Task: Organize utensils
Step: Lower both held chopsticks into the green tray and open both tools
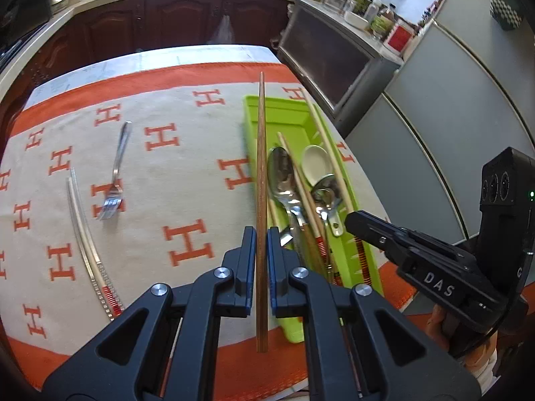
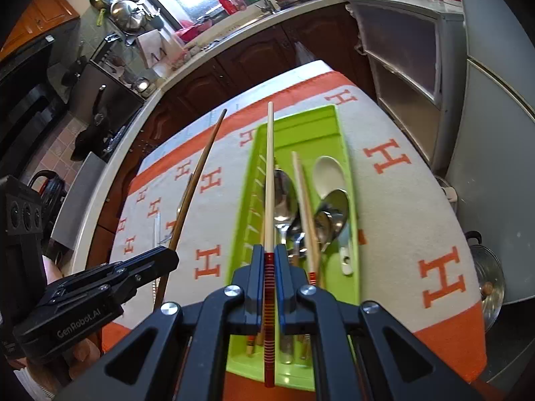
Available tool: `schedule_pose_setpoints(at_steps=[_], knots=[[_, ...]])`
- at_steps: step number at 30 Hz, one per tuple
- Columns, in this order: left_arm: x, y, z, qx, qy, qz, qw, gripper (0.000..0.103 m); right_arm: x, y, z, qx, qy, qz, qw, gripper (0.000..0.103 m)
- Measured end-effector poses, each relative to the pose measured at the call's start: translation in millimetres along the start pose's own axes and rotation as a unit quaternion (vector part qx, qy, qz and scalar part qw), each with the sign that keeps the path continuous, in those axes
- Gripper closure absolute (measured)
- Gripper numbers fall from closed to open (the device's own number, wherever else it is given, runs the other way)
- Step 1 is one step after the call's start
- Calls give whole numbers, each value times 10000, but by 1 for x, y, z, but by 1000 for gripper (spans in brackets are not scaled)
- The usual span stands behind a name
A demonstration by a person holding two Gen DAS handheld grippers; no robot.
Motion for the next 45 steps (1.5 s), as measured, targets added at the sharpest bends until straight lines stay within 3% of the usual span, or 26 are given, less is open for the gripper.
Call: schedule_pose_setpoints(at_steps=[8,18,20,22,26,45], knots=[[-29,-40,-10,432,-88,65,9990,98,-23,-15,-5,222,-61,-32,9997,97],[-31,-41,-13,550,-186,88,9983,98,-24,-21,-10,409,14,-24,9992,95],[-31,-39,-15,582,-224,105,9980,94,-23,-19,-11,383,26,-26,9993,95],[-30,-35,-17,602,-250,105,9978,84,-22,-16,-11,348,50,-55,9994,95],[-24,-22,-21,477,-210,122,9986,67,-19,-12,-14,345,49,-60,9994,95],[34,30,-23,-4,234,287,9993,66,22,-1,-20,321,386,-88,9987,95]])
Point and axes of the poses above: each gripper's, at about its wrist camera, not at the fingertips, and y roughly against the way its jaws point, x to its left, z to its top, the point moved 8 cm from there along -y, roughly the way its jaws point, and after that the axes turned 9 degrees about y, right-handed, at the moved point
